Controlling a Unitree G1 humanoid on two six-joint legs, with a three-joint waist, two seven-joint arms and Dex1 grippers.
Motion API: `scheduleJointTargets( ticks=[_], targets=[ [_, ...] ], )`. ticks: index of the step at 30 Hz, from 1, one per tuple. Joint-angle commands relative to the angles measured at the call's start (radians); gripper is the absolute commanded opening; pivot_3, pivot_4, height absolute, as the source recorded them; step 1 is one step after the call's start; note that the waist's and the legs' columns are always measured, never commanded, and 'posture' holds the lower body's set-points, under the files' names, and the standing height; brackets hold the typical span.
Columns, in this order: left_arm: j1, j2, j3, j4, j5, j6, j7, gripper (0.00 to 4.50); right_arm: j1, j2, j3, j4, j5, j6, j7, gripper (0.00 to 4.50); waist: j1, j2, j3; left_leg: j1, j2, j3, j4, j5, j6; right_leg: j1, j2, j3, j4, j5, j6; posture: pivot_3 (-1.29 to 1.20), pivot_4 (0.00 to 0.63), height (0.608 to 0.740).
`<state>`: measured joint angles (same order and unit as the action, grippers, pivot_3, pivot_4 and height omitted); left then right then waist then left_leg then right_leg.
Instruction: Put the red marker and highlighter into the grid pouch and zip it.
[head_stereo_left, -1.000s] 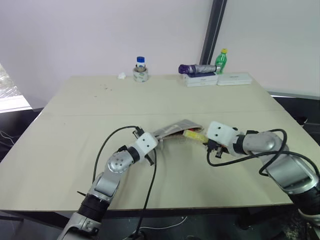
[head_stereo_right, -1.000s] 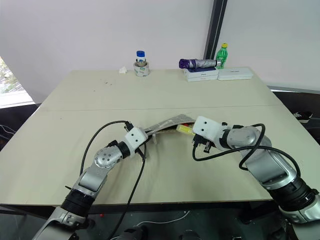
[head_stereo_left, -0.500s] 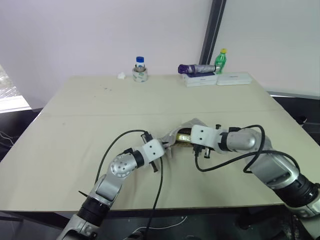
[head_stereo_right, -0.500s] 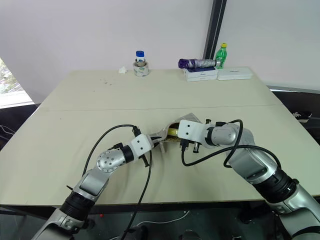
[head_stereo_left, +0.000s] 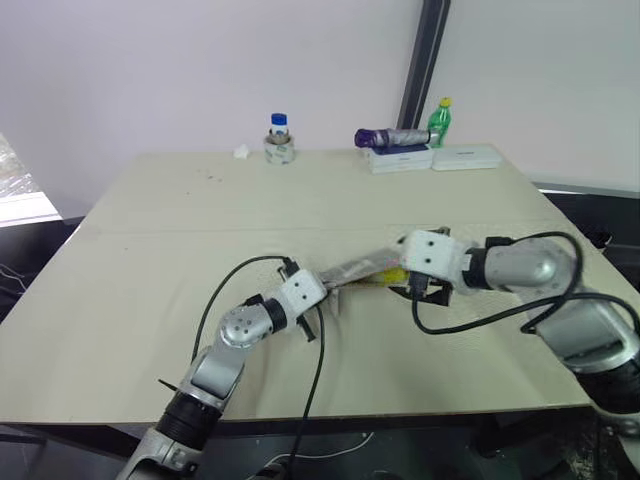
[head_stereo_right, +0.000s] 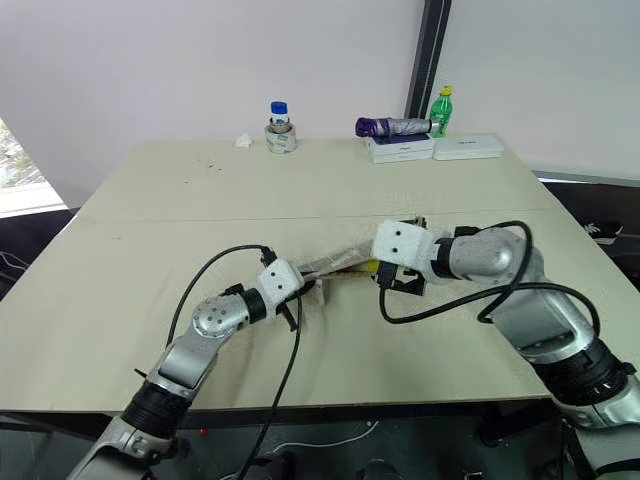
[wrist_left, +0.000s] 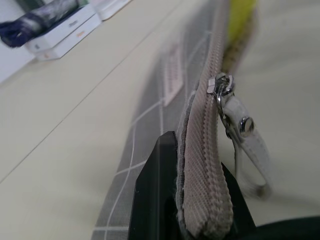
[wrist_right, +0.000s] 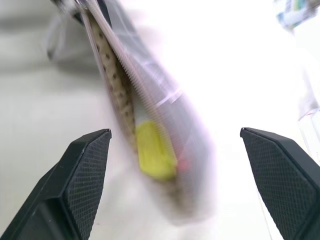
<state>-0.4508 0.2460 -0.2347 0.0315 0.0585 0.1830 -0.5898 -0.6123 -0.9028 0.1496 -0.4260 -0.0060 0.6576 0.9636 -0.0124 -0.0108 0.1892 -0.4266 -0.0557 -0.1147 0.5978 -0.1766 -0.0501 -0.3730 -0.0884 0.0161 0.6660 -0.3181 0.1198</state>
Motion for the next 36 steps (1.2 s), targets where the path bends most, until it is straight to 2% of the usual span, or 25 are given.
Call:
scheduleJointTargets(
  ticks=[1,7,12,15,30,33,36],
  targets=[
    [-0.041,-0.033,0.072,-0.037,-0.082,0.118,0.023,0.0,0.034,-0.012,-0.101,-0.031,0.055,0.034,-0.006,4.29,0.0,0.0,0.0,0.0,0.0,0.0,0.0,0.0,0.0,0.0,0.0,0.0,0.0,0.0,0.0,0.0,0.15,0.74],
    [-0.106,-0.081,0.137,-0.041,-0.178,0.278,0.051,0.0,0.075,0.062,-0.13,-0.076,0.128,0.101,-0.058,4.29,-0.006,0.0,0.0,0.0,0.0,0.0,0.0,0.0,0.0,0.0,0.0,0.0,0.0,0.0,0.0,0.0,0.15,0.74],
    [-0.195,-0.154,0.22,-0.027,-0.313,0.453,0.078,0.0,0.033,0.274,-0.087,-0.05,0.152,0.233,-0.225,4.29,-0.001,0.0,0.0,0.0,0.0,-0.001,0.001,0.0,0.0,0.0,0.001,0.0,0.001,0.0,0.0,0.0,0.15,0.74],
    [-0.227,-0.164,0.237,-0.025,-0.355,0.515,0.081,0.0,0.011,0.34,-0.076,-0.017,0.147,0.265,-0.288,4.29,0.001,0.0,0.0,0.0,0.0,-0.001,0.001,0.0,0.0,0.0,0.0,0.0,0.001,0.0,0.0,0.0,0.15,0.74],
    [-0.247,-0.164,0.224,-0.048,-0.434,0.595,0.097,0.0,-0.001,0.498,-0.087,0.063,0.218,0.27,-0.416,4.29,-0.003,0.0,0.0,0.0,-0.001,0.0,0.0,0.0,0.0,-0.001,0.001,0.0,0.001,0.0,0.0,0.0,0.15,0.74],
    [-0.243,-0.165,0.222,-0.056,-0.443,0.601,0.102,0.0,0.0,0.504,-0.084,0.074,0.225,0.274,-0.427,3.42,-0.003,0.0,0.0,0.0,-0.001,0.0,0.0,0.0,0.0,-0.001,0.001,0.001,0.001,0.0,0.0,0.0,0.15,0.74],
    [-0.24,-0.164,0.224,-0.062,-0.451,0.606,0.106,0.0,-0.001,0.501,-0.082,0.081,0.234,0.272,-0.433,1.97,-0.002,0.0,0.0,0.0,-0.001,0.0,0.0,0.0,0.0,-0.001,0.001,0.001,0.001,0.0,0.0,0.0,0.15,0.74]
  ],
)
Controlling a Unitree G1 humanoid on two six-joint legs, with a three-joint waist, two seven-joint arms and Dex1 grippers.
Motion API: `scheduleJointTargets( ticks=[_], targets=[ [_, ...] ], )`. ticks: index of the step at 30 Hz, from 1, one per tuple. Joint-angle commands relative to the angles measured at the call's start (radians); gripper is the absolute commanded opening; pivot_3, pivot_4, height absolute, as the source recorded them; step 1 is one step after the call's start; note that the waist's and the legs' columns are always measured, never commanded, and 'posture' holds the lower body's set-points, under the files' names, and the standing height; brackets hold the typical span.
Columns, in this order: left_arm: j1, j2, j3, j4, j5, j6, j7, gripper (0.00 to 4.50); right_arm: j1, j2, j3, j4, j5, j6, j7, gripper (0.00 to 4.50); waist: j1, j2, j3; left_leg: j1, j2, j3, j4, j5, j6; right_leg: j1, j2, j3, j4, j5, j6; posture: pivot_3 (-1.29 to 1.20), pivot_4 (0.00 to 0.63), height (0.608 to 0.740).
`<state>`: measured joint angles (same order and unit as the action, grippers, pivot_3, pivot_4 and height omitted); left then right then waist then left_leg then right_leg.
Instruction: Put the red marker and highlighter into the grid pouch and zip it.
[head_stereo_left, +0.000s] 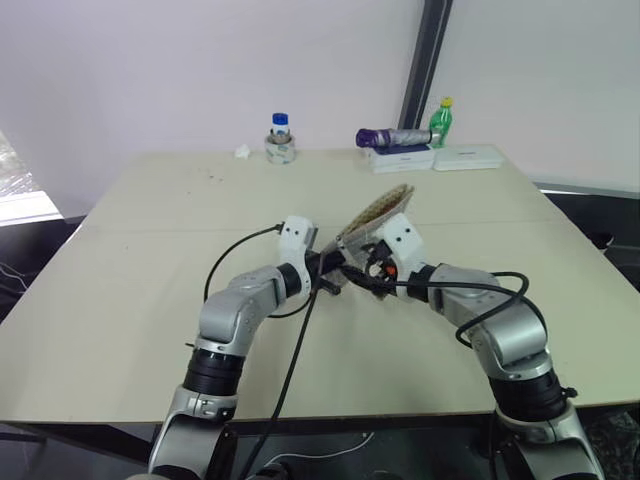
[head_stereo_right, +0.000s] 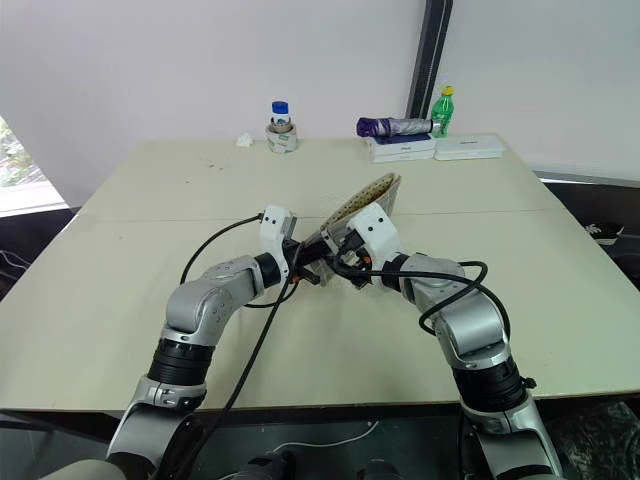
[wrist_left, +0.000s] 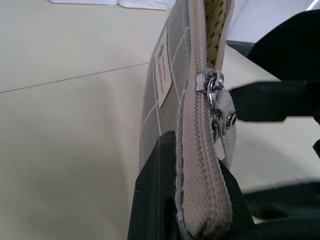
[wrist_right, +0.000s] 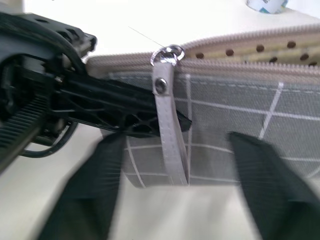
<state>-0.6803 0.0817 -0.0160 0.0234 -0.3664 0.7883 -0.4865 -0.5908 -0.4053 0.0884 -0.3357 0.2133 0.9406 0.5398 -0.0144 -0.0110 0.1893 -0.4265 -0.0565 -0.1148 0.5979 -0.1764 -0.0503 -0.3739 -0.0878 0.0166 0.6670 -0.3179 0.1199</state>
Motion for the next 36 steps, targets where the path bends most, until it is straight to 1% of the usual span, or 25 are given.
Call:
scheduleJointTargets(
  ticks=[1,4,9,11,13,15,18,21,24,28,30,31,32,33,34,36],
  targets=[
    [-0.008,0.002,0.005,-0.056,-0.026,0.002,0.004,0.0,-0.022,0.003,-0.021,-0.008,0.017,-0.013,-0.011,1.49,0.0,0.0,0.0,0.0,0.0,0.0,0.0,0.0,0.0,0.0,0.0,0.0,0.0,0.0,0.0,0.0,0.15,0.74],
    [-0.002,0.006,0.004,-0.061,-0.029,0.006,0.01,0.0,-0.021,-0.003,-0.019,-0.007,0.022,-0.017,-0.012,0.03,-0.001,0.0,0.0,0.0,0.0,0.0,0.0,0.0,0.0,0.0,0.0,0.0,0.0,0.0,0.0,0.0,0.15,0.74],
    [0.008,0.025,-0.006,-0.062,-0.02,-0.01,0.008,0.0,-0.023,-0.04,-0.026,-0.014,0.011,-0.028,-0.007,0.03,-0.002,0.0,0.0,0.0,0.0,0.0,0.0,0.0,0.0,0.0,0.0,0.0,0.0,0.0,0.0,0.0,0.15,0.74],
    [0.021,0.064,-0.04,-0.05,0.032,-0.075,-0.005,0.0,-0.031,-0.09,-0.05,-0.028,0.006,-0.036,0.006,0.03,-0.001,0.0,0.0,0.0,0.0,0.0,0.0,0.0,0.0,0.0,0.0,0.0,0.0,0.0,0.0,0.0,0.15,0.74],
    [0.041,0.128,-0.097,-0.027,0.114,-0.178,-0.026,0.0,-0.045,-0.148,-0.089,-0.029,0.004,-0.043,0.013,0.03,0.0,0.0,0.0,0.0,0.0,0.001,0.0,0.0,0.0,0.0,0.0,0.0,0.0,0.0,0.0,0.0,0.15,0.74],
    [0.062,0.178,-0.141,-0.01,0.165,-0.268,-0.055,0.0,-0.056,-0.199,-0.118,-0.014,-0.006,-0.051,0.011,0.03,-0.001,0.0,0.0,0.0,0.0,0.001,-0.001,0.0,0.0,0.0,0.0,0.0,0.0,0.0,0.0,0.0,0.15,0.74],
    [0.102,0.231,-0.164,-0.008,0.185,-0.354,-0.105,0.0,-0.074,-0.28,-0.171,0.047,-0.029,-0.069,-0.005,0.03,-0.001,0.0,0.0,0.0,0.0,0.002,-0.001,0.0,0.0,0.0,0.0,0.001,-0.001,0.0,0.0,0.0,0.15,0.74],
    [0.128,0.27,-0.175,0.002,0.206,-0.41,-0.135,0.0,-0.083,-0.332,-0.203,0.112,-0.042,-0.097,-0.023,0.03,-0.001,0.0,0.0,0.0,0.0,0.002,-0.001,0.0,0.0,0.0,0.0,0.002,-0.001,0.0,0.0,0.0,0.15,0.74],
    [0.142,0.293,-0.168,0.012,0.213,-0.44,-0.147,0.0,-0.081,-0.362,-0.22,0.159,-0.053,-0.122,-0.036,0.03,-0.004,0.0,0.0,0.0,0.001,0.002,-0.002,0.0,0.0,0.0,0.0,0.002,-0.001,0.0,0.0,0.0,0.15,0.74],
    [0.148,0.313,-0.162,0.027,0.223,-0.464,-0.153,0.0,-0.068,-0.371,-0.219,0.178,-0.053,-0.14,-0.031,0.03,-0.004,0.001,0.0,0.001,0.001,0.002,-0.002,0.0,0.0,-0.001,0.0,0.002,-0.001,0.0,0.0,0.0,0.15,0.74],
    [0.156,0.318,-0.154,0.023,0.218,-0.467,-0.158,0.0,-0.048,-0.366,-0.206,0.157,-0.028,-0.132,0.001,0.03,-0.003,0.001,0.0,0.001,0.001,0.002,-0.002,0.0,0.0,0.0,0.0,0.002,-0.001,0.0,0.0,0.0,0.15,0.74],
    [0.163,0.326,-0.155,0.016,0.22,-0.476,-0.165,0.0,-0.022,-0.366,-0.198,0.125,0.008,-0.124,0.046,0.03,-0.003,0.0,0.0,0.001,0.001,0.002,-0.002,0.0,0.0,0.0,0.0,0.002,-0.001,0.0,0.0,0.0,0.15,0.74],
    [0.17,0.331,-0.154,0.01,0.217,-0.48,-0.171,0.0,0.0,-0.361,-0.198,0.095,0.045,-0.109,0.083,0.56,-0.003,0.0,0.0,0.001,0.001,0.002,-0.002,0.0,0.0,0.0,0.0,0.002,-0.001,0.0,0.0,0.0,0.15,0.74],
    [0.174,0.335,-0.155,0.006,0.214,-0.482,-0.175,0.0,0.014,-0.358,-0.199,0.076,0.07,-0.1,0.107,0.92,-0.005,0.0,0.0,0.001,0.001,0.002,-0.002,0.0,0.001,0.0,0.0,0.002,-0.001,0.0,0.0,0.0,0.15,0.74],
    [0.179,0.339,-0.156,0.0,0.208,-0.477,-0.182,0.0,0.033,-0.363,-0.191,0.057,0.08,-0.104,0.127,1.43,-0.007,0.001,0.0,0.001,0.001,0.002,-0.002,0.0,0.001,0.0,0.0,0.002,-0.001,0.0,0.0,0.0,0.15,0.74],
    [0.201,0.339,-0.142,-0.036,0.166,-0.446,-0.202,0.72,0.081,-0.386,-0.159,0.033,0.06,-0.134,0.148,2.5,-0.007,0.001,-0.001,0.001,0.001,0.002,-0.002,0.0,0.001,0.0,0.0,0.002,-0.001,0.0,0.0,0.0,0.15,0.74]
  ],
)
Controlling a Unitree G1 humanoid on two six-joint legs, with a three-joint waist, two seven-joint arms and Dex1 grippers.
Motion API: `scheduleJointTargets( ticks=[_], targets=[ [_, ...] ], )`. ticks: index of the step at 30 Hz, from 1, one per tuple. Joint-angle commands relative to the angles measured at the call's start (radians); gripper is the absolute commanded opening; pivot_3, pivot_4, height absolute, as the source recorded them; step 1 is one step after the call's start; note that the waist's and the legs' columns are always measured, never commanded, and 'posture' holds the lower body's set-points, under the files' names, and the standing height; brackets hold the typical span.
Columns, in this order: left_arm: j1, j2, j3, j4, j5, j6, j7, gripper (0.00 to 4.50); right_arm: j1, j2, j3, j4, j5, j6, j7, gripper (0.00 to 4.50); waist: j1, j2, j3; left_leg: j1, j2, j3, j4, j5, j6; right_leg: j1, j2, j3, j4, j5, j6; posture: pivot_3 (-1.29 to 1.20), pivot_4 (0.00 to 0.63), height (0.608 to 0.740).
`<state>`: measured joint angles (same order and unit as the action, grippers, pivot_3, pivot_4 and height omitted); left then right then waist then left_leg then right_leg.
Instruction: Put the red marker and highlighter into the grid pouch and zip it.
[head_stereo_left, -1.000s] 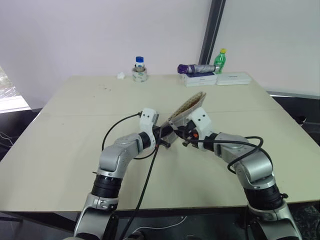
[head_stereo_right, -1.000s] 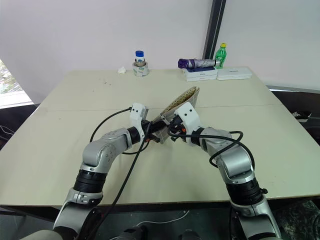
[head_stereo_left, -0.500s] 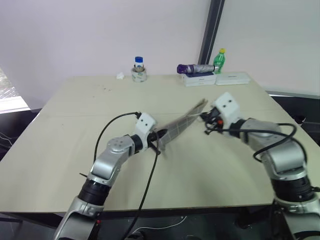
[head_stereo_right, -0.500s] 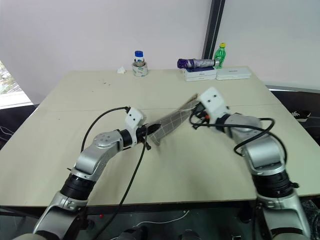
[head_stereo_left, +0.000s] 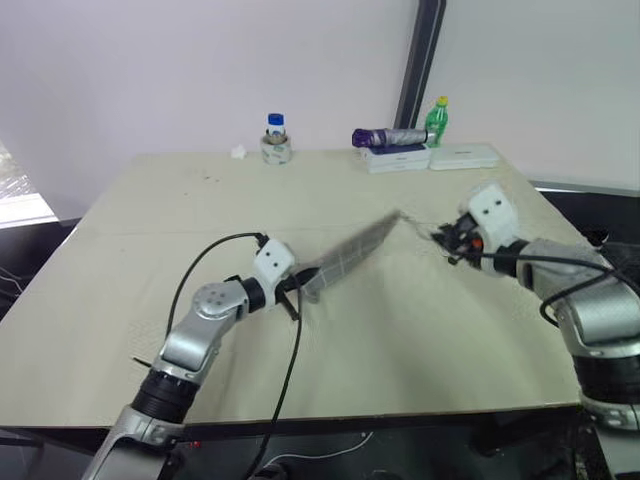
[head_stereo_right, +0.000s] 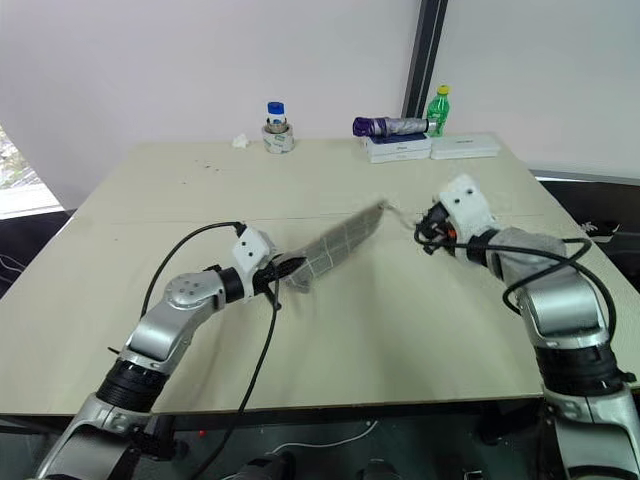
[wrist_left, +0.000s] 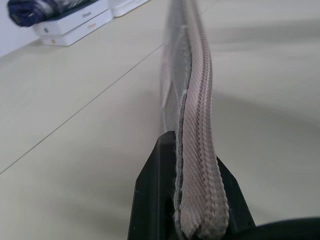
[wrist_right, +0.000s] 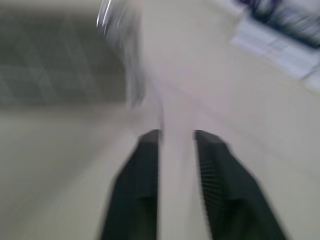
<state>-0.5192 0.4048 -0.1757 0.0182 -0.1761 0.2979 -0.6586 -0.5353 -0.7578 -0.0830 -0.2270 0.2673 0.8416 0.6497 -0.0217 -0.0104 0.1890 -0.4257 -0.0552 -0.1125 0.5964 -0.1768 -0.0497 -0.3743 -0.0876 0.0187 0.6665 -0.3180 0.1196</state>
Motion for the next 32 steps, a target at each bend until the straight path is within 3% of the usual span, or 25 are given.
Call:
scheduleJointTargets(
  ticks=[1,2,7,19,32],
  targets=[
    [0.049,0.017,0.022,-0.05,-0.037,0.059,-0.037,1.13,0.043,-0.042,0.021,-0.079,-0.001,-0.047,0.046,3.02,0.001,0.001,-0.001,0.0,0.0,0.0,0.0,0.0,0.0,0.0,0.0,0.0,0.0,0.0,0.0,0.0,0.15,0.74],
    [0.058,0.021,0.025,-0.066,-0.038,0.07,-0.036,1.59,0.055,-0.046,0.023,-0.08,-0.002,-0.057,0.054,3.48,0.002,0.001,0.0,0.0,0.0,0.0,0.0,0.0,0.0,0.0,0.0,0.0,0.0,0.0,0.0,0.0,0.15,0.74],
    [0.107,0.051,0.065,-0.139,-0.055,0.141,-0.028,4.22,0.084,-0.068,0.025,-0.062,-0.022,-0.12,0.073,3.49,0.008,0.0,0.0,0.0,0.0,-0.001,0.001,0.0,0.0,0.0,0.0,0.0,0.0,0.0,0.0,0.0,0.15,0.74],
    [0.243,0.113,0.248,-0.313,-0.201,0.285,-0.011,4.22,0.076,-0.051,0.038,0.013,-0.043,-0.206,0.095,3.49,0.009,0.0,0.0,0.0,0.001,-0.001,0.0,0.0,0.0,0.0,-0.001,0.0,-0.001,0.0,0.0,0.0,0.15,0.74],
    [0.378,0.165,0.376,-0.329,-0.182,0.207,0.049,4.22,0.148,0.048,-0.073,0.105,0.063,-0.353,0.135,3.49,0.009,0.0,0.0,0.0,0.001,0.0,0.0,0.0,0.0,0.0,-0.002,0.0,-0.001,0.0,0.0,0.0,0.15,0.74]
  ],
)
